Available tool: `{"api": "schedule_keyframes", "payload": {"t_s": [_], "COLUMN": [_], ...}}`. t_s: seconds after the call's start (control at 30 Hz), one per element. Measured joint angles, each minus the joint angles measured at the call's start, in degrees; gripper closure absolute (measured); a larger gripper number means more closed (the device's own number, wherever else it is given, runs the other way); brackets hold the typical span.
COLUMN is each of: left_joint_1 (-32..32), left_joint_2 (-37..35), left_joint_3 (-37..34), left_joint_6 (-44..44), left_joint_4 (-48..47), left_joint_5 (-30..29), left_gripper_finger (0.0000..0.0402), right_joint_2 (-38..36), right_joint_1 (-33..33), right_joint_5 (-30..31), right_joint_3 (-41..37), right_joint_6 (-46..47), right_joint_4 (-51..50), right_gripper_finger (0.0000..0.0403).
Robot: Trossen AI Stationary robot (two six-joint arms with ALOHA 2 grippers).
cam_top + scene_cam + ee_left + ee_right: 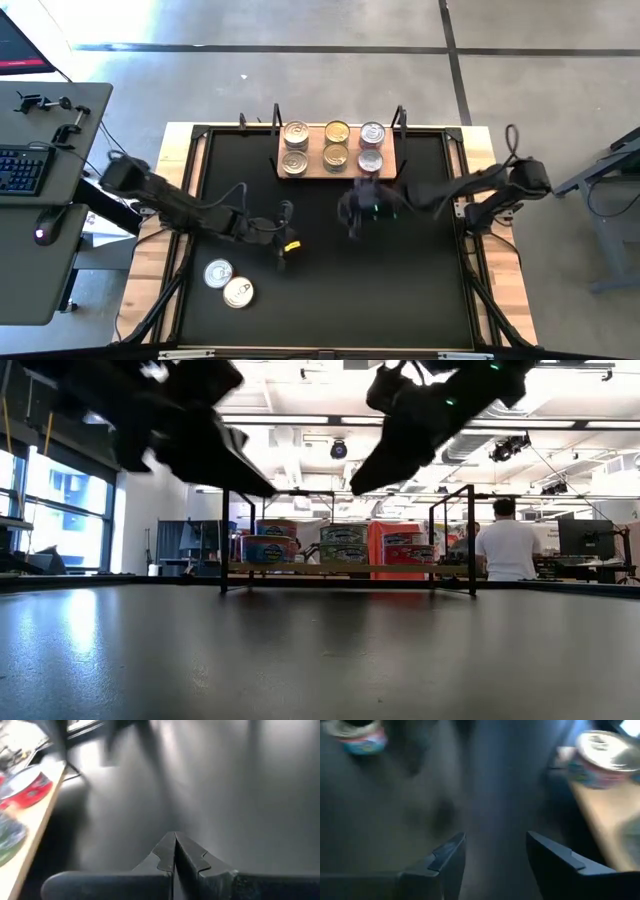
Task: Stack canned seafood by type on shelf
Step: Stack the blue canned tuna on the bottom blue canned tuna
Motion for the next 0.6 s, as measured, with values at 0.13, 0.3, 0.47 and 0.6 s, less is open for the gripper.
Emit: {"api": "schedule_keyframes", "payload": {"t_s": [0.13,0.3,0.47,0.6], "left_joint_1": [-2.6,-7.1,-13.0,-16.7], "left_joint_2": [-9.2,-16.7,-16.5,-14.9], "left_joint_3": [1.2,4.7,11.1,14.1], "left_joint_6": [-4.1,-13.9,-25.7,-40.4], "left_joint_4": [-13.3,-28.0,-47.6,-62.9], "left_joint_5": [-2.4,-2.8,-5.7,-4.8], "left_gripper_finger": [0.0402,0.0402,0.0402,0.0402], "right_joint_2": [2.7,7.4,11.5,12.9], "right_joint_1": [6.0,10.9,12.8,12.9], "right_joint_5": [1.1,5.8,11.2,11.2], "right_joint_3": [-7.8,-14.5,-15.3,-14.1], "right_joint_6": [4.3,6.1,6.0,5.8], "right_joint_4": [17.9,37.5,44.8,44.9], "right_gripper_finger": [0.0206,0.0206,0.0206,0.0206]}}
